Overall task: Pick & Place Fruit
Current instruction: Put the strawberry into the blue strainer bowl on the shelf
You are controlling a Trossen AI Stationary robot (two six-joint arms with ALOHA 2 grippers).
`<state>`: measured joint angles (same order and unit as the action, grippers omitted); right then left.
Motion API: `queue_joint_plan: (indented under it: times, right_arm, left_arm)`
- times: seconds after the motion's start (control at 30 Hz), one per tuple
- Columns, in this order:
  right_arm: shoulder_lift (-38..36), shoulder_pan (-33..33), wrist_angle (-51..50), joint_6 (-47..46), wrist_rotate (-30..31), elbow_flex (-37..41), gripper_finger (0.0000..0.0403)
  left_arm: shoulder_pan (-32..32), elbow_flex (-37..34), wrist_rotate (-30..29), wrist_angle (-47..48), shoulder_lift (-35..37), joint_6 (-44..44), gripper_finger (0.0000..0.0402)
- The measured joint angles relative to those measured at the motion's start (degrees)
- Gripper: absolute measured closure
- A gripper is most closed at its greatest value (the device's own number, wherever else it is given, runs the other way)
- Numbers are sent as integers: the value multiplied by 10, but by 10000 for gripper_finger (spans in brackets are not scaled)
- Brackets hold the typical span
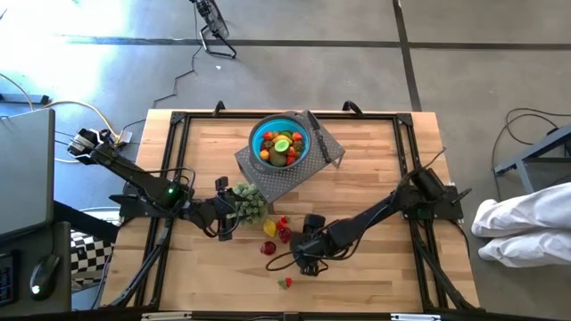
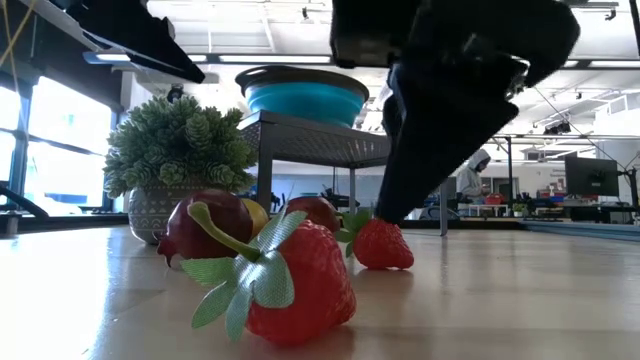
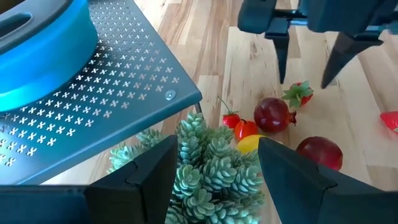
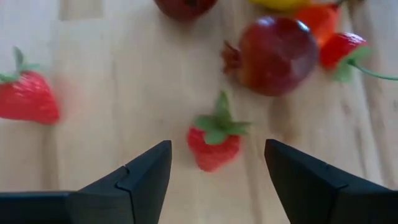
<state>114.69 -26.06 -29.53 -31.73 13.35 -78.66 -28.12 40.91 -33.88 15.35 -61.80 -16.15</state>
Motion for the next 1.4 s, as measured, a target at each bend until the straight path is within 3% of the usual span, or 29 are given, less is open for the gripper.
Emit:
queue_joint_plan:
  times: [1.17, 1.4]
  right_arm:
    - [31, 9, 34, 3, -17, 0, 152]
    - [34, 9, 33, 3, -17, 0, 188]
  left_arm:
    - [0, 0, 0, 16, 0, -9, 184]
    - [0, 0, 0, 15, 0, -9, 184]
